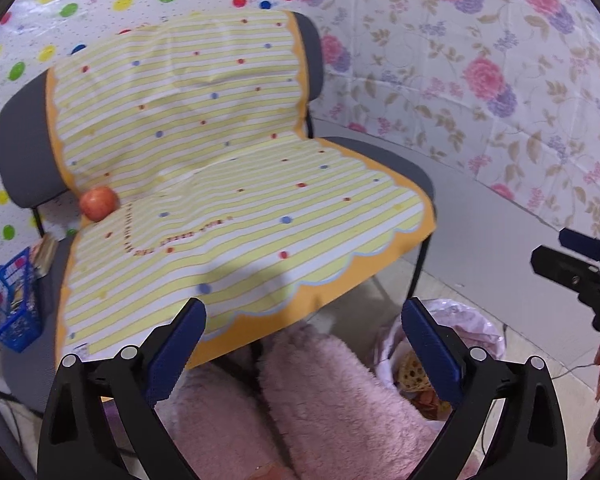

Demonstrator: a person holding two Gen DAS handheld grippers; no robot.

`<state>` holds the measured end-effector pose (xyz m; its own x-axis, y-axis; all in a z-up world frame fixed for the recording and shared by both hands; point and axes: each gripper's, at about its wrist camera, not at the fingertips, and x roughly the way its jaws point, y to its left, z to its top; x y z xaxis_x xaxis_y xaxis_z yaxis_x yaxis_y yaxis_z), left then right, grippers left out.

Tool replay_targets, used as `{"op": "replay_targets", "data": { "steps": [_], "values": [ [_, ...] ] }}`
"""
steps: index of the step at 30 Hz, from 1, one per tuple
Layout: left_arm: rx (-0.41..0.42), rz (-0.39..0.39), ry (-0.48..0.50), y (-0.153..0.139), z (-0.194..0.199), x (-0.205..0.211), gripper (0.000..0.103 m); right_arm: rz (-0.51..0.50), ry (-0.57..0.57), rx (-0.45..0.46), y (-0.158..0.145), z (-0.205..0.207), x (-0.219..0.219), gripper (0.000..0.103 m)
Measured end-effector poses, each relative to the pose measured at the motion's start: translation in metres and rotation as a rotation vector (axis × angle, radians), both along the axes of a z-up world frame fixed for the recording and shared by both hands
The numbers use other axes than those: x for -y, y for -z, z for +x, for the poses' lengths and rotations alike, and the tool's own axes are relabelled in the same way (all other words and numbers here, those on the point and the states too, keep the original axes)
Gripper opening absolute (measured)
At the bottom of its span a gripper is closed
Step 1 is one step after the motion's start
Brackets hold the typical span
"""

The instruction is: Collect trash

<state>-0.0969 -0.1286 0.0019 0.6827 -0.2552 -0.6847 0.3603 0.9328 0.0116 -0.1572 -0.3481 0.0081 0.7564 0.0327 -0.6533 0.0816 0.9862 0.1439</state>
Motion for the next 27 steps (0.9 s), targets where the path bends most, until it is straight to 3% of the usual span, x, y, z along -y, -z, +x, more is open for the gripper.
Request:
{"op": "replay_targets", "data": {
  "steps": [9,27],
  "values": [
    [0.023,-0.004,-0.13,-0.017,0.005,-0.046,0.097,-0.062,-0.093,0.054,-0.03,0.026,-0.043,0.097],
    [0.023,0.01,-0.271,-0.024,0.015,-0.1,0.097,-0.089,-0.235,0.057,-0.037,0.061,-0.106,0.097]
  ]
}}
